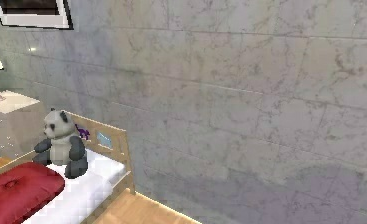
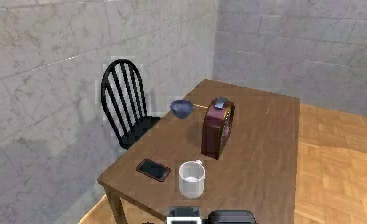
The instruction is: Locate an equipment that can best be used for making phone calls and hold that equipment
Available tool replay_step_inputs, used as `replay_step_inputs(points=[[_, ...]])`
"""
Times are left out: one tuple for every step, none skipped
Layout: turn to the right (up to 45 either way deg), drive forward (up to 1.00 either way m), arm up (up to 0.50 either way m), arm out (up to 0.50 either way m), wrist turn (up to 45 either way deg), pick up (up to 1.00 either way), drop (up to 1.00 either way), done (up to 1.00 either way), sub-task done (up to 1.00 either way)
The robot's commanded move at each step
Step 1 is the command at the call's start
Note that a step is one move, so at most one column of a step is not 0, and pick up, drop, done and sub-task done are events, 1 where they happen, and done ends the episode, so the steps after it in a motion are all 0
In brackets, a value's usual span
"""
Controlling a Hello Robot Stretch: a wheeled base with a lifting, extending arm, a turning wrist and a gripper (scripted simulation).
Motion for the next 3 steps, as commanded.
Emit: replay_step_inputs(points=[[0.0,0.0,0.0,0.26,0.0,0.0,0.0,0.0,0.0],[0.0,0.0,0.0,0.0,45.0,0.0,0.0,0.0,0.0],[0.0,0.0,0.0,0.0,45.0,0.0,0.0,0.0,0.0]])
